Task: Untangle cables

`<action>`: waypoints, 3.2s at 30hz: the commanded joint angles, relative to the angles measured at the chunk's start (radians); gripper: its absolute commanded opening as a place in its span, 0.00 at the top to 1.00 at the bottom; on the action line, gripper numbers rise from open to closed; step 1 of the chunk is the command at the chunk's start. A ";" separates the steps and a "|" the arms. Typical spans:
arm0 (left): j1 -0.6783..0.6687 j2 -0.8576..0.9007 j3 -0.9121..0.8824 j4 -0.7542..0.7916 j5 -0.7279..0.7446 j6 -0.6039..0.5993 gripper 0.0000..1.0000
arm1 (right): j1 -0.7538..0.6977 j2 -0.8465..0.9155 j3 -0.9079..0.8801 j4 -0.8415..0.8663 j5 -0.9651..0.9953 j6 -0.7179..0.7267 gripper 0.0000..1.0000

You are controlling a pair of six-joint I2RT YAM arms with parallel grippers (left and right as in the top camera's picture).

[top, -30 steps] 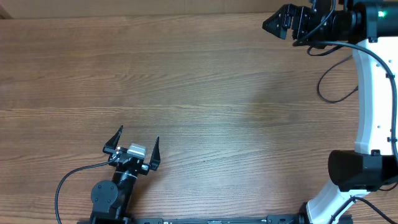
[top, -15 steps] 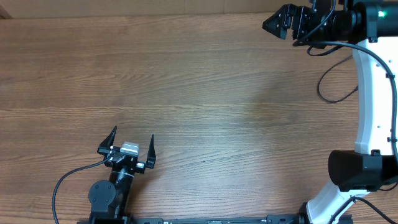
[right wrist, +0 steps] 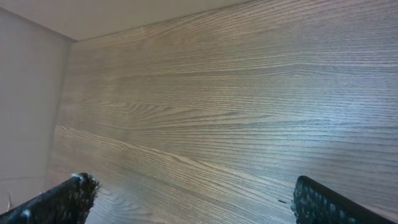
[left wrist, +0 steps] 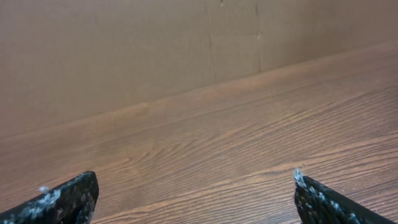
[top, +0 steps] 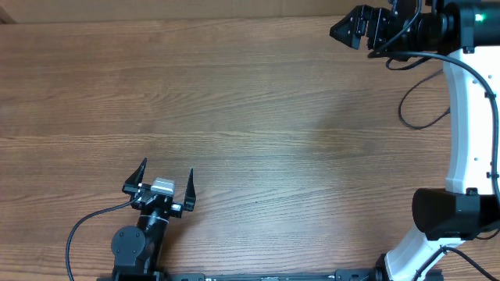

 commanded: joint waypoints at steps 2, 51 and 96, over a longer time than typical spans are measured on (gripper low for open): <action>0.004 -0.010 -0.004 -0.003 -0.010 -0.014 0.00 | -0.004 -0.018 0.007 0.002 -0.008 -0.009 0.00; 0.004 -0.010 -0.004 -0.003 -0.010 -0.014 0.00 | -0.042 -0.282 -0.776 0.522 0.352 -0.014 0.00; 0.005 -0.010 -0.004 -0.003 -0.010 -0.014 0.00 | -0.050 -1.278 -1.955 1.698 0.307 -0.012 0.00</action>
